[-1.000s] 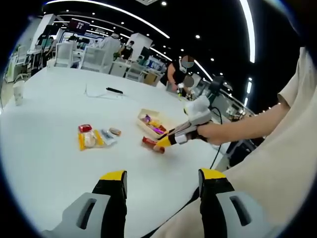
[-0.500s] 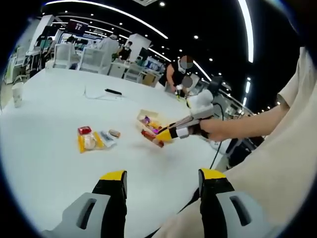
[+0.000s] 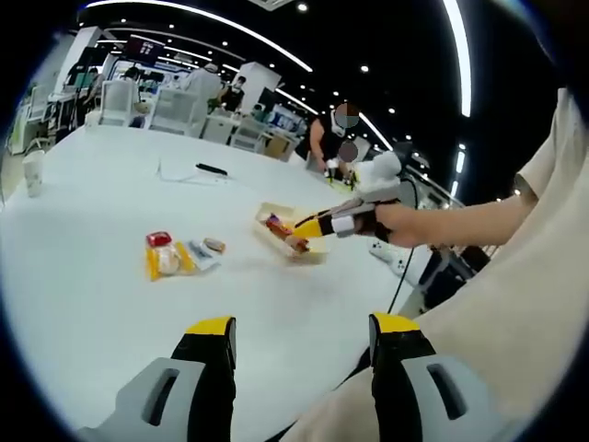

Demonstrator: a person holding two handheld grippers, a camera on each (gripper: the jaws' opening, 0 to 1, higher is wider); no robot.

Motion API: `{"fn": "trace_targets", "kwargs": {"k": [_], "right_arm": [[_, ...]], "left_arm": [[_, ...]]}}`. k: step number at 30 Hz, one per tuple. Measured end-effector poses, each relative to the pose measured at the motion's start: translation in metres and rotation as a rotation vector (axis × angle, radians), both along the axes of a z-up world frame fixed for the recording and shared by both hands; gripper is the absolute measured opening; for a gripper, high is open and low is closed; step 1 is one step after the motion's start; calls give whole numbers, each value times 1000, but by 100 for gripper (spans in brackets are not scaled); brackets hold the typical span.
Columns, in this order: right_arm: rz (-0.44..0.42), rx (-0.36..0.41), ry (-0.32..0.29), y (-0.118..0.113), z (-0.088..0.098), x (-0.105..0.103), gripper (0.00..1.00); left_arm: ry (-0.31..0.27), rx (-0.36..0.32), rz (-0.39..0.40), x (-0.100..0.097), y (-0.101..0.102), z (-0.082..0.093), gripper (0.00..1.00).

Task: Place the target food into the container with the food tongs after gripping and lifting it, then release it inside without dropping or visibly crushing the food.

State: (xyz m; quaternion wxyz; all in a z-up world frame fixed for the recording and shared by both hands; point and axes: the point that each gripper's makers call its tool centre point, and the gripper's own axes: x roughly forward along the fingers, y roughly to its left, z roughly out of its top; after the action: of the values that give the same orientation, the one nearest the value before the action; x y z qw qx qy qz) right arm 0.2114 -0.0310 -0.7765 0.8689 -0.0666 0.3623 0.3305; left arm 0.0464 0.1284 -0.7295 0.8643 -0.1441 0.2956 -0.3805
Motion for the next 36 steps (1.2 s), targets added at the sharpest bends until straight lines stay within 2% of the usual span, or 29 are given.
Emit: {"fn": "trace_targets", "kwargs": {"k": [21, 36], "right_arm": [[-58, 31, -86, -12, 44, 15, 22], [-86, 32, -122, -29, 59, 20, 22]], "left_arm": [[-1, -8, -26, 4, -3, -2, 58], [2, -5, -9, 2, 6, -4, 58]]}}
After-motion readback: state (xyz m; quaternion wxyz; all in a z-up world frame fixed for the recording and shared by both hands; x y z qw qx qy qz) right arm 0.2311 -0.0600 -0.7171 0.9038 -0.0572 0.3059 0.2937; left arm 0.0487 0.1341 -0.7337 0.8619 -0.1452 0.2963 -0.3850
